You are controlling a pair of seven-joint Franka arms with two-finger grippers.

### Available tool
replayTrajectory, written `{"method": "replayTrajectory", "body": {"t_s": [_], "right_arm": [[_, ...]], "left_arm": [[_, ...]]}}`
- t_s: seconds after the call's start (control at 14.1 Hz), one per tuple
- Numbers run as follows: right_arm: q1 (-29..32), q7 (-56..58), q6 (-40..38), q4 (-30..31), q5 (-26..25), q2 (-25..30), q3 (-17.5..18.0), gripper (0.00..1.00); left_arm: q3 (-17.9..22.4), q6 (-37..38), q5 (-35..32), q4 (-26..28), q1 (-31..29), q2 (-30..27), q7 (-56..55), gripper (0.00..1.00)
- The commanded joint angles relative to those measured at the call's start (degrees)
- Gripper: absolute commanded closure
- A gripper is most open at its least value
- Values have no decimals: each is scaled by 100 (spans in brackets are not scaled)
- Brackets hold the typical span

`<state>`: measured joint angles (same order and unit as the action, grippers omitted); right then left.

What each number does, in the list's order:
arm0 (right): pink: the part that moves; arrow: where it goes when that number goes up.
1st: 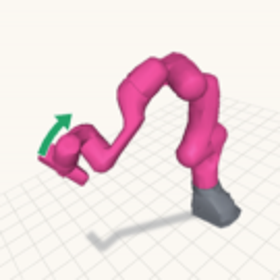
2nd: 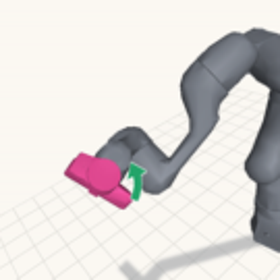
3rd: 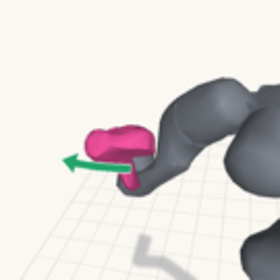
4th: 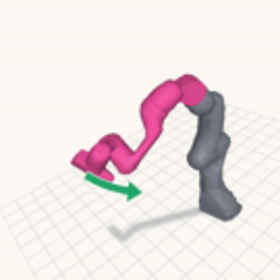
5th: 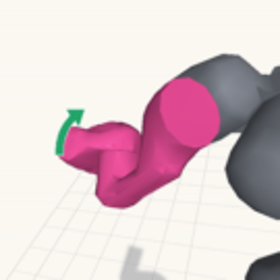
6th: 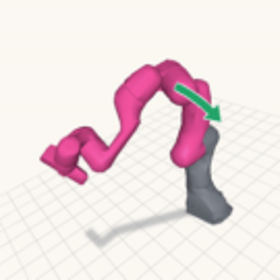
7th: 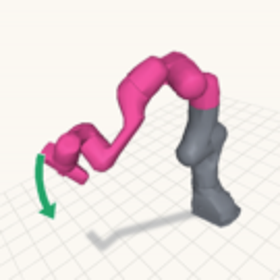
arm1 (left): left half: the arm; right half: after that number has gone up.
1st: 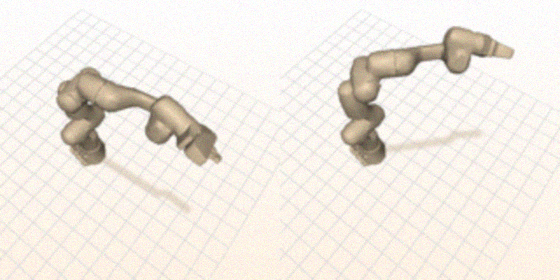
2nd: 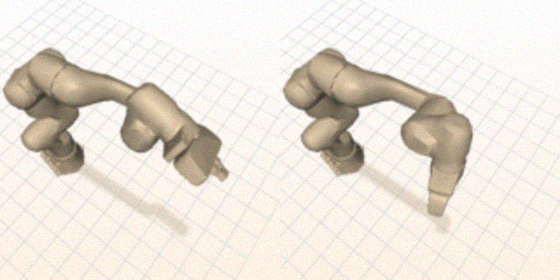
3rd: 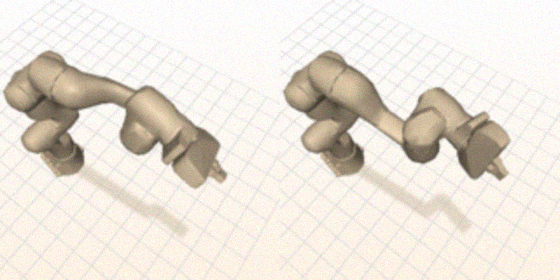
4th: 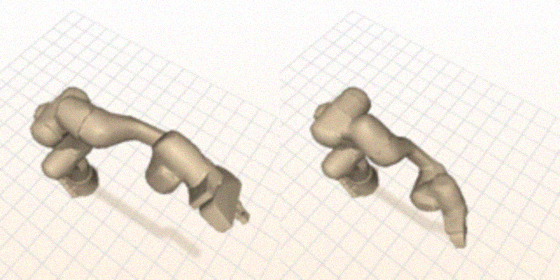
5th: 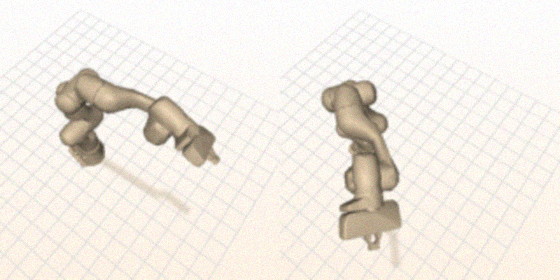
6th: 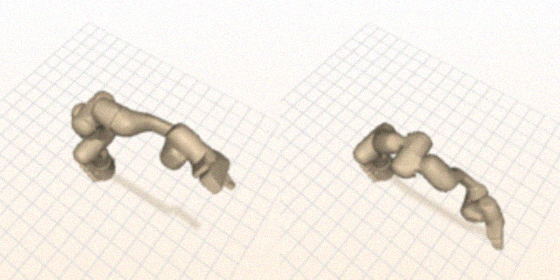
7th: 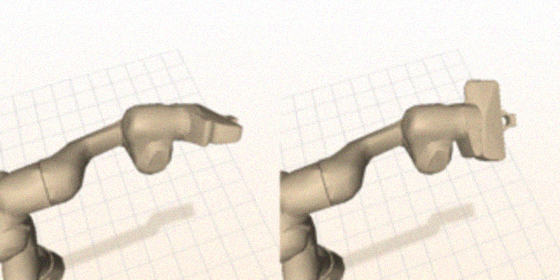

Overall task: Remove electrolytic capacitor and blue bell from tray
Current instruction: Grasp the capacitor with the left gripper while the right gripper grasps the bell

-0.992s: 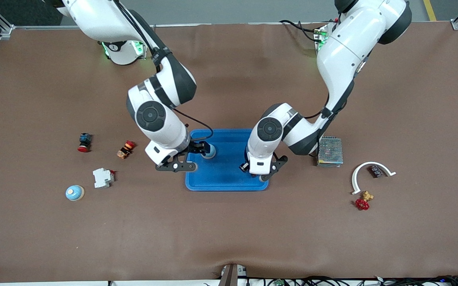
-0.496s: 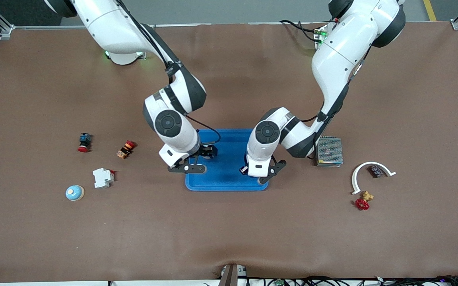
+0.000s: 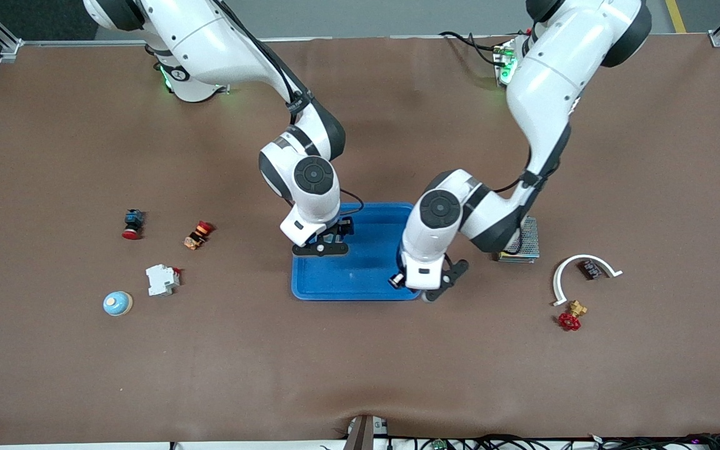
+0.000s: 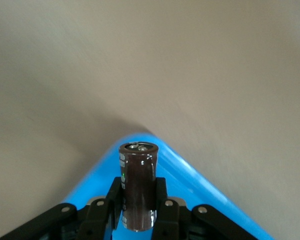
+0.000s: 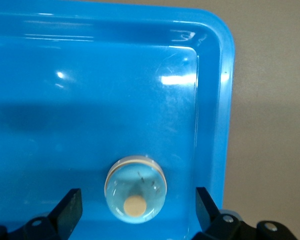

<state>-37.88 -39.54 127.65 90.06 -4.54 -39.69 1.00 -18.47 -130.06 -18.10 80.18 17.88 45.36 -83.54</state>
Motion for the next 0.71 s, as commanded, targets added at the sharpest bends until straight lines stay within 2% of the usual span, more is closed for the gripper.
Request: {"method": "replayTrajectory", "body": {"t_s": [0.0,0.43,0.64], "right_arm": [[-18,-89,128,38,-144,-56,-39,0],[-18,-80,611,292,-153,-171,-39,0],[-36,-89,708,302,-153,-276,-39,0]], "left_arm": [[-42,831,-97,164,-337,-544,354,100],[-52,2070,-71,208,-899,-940,1662,100],[-60,2240,-71,445,-1207,-1168,2182,100]]}}
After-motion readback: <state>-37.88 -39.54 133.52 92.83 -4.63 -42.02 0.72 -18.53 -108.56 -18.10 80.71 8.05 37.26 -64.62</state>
